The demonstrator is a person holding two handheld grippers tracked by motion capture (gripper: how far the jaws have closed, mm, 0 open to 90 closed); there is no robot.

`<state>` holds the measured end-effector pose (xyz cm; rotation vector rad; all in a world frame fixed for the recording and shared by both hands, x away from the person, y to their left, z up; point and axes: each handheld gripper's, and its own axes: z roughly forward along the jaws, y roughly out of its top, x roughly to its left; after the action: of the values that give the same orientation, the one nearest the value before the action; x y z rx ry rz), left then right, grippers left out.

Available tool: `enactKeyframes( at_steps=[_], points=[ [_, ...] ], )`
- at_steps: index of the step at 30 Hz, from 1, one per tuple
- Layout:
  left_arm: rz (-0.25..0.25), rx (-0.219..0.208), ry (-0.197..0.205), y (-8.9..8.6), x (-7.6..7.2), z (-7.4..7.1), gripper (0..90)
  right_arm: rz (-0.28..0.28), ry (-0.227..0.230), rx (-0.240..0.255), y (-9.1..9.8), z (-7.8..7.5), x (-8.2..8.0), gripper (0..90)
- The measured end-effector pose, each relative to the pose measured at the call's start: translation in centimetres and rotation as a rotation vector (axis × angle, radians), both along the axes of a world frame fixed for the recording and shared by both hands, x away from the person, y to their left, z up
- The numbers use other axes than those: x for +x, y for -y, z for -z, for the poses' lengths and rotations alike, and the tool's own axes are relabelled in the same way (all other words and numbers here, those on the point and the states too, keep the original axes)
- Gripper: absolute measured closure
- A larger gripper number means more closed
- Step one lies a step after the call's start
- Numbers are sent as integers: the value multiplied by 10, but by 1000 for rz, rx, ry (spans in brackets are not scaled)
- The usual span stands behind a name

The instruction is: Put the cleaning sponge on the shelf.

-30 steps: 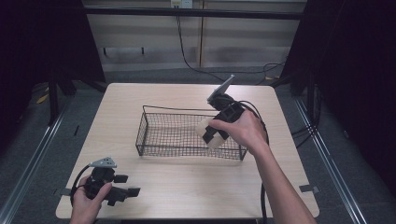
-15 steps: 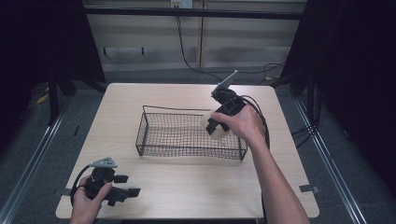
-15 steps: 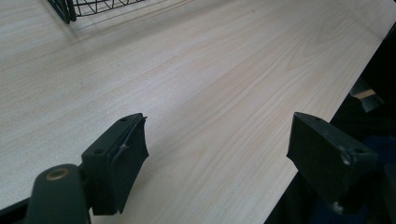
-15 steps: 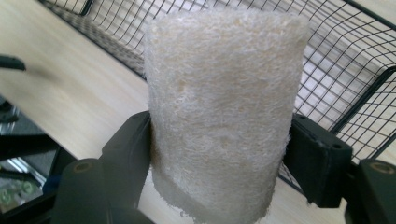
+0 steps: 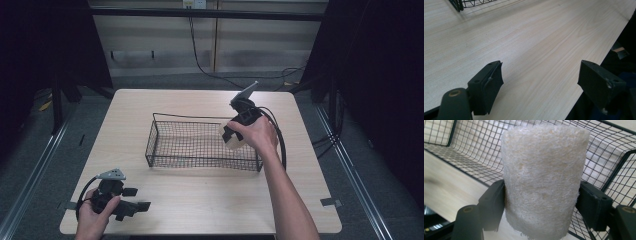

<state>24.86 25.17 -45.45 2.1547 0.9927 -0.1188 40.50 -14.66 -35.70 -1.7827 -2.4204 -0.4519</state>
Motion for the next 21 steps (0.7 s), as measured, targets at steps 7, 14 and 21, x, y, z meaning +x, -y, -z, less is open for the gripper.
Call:
enactKeyframes(
  at_steps=[7, 14, 21],
  points=[
    [0, -1, 0, 0, 0, 0, 193, 46, -46, -8, 3, 20, 0, 285],
    [-3, 0, -1, 0, 0, 0, 193, 79, -72, -9, 6, 31, -2, 284],
    [-4, -7, -2, -1, 0, 0, 193, 115, -79, -34, 6, 40, -3, 284]
  ],
)
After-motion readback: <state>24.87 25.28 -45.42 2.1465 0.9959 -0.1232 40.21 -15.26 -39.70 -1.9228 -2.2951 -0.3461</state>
